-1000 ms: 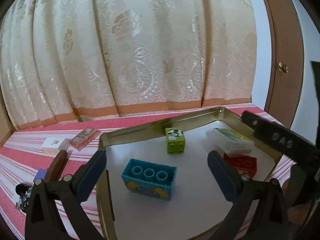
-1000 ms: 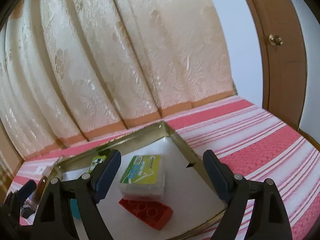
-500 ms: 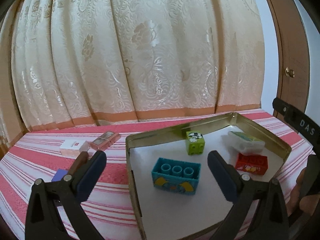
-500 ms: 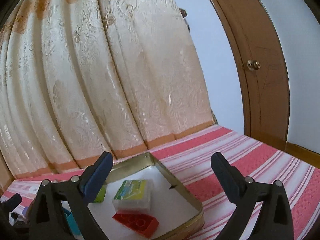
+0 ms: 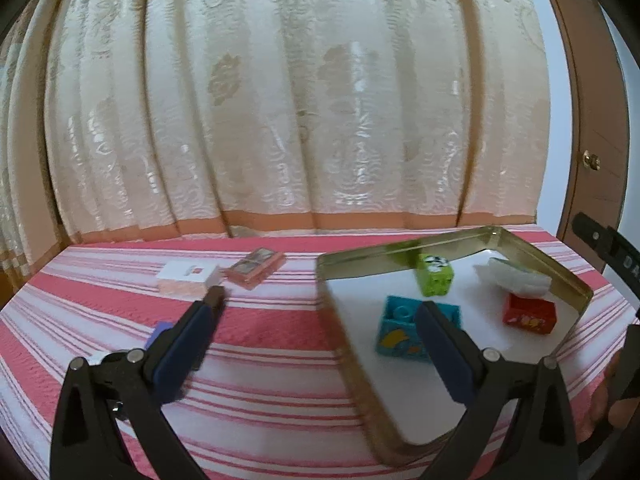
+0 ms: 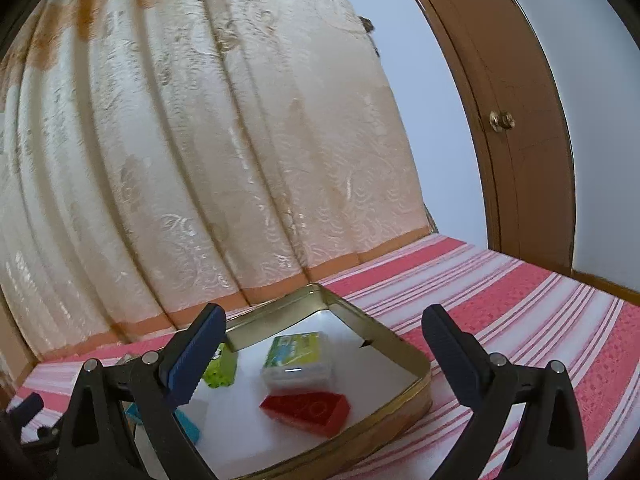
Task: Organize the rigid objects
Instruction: 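Move both tools back toward the white charger and black hair clip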
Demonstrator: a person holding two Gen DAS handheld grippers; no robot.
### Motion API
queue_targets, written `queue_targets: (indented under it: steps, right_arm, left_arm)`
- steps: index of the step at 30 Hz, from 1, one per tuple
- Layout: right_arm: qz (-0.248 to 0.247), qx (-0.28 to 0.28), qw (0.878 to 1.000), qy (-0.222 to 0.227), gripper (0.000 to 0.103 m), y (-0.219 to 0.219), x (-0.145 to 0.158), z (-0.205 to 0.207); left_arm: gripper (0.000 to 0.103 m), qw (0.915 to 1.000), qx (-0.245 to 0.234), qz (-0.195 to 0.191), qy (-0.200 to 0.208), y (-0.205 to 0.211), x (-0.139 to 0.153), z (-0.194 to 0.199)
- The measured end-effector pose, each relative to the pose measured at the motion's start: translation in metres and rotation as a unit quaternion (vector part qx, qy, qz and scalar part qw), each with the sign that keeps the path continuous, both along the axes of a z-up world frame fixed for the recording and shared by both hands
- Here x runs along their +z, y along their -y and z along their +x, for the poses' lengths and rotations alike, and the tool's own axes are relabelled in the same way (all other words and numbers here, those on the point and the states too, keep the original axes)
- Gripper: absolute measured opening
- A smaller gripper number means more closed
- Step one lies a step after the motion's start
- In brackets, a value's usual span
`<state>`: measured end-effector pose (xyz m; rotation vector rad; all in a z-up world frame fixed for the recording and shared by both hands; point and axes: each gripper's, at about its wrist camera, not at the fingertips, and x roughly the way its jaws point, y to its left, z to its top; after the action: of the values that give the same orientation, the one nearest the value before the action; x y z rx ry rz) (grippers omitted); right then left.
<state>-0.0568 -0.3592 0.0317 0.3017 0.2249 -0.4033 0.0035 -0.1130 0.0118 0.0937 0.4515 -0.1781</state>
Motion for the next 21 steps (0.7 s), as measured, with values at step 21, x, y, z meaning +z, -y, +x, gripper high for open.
queue_targets:
  steps: [21]
  right_arm:
    - [-0.004,0.076,0.997,-0.004,0.1,-0.104,-0.002,0.003]
  left_arm:
    - [0.102,0.9988,0.048,-0.004,-0.012,-0.084,0.0,0.007]
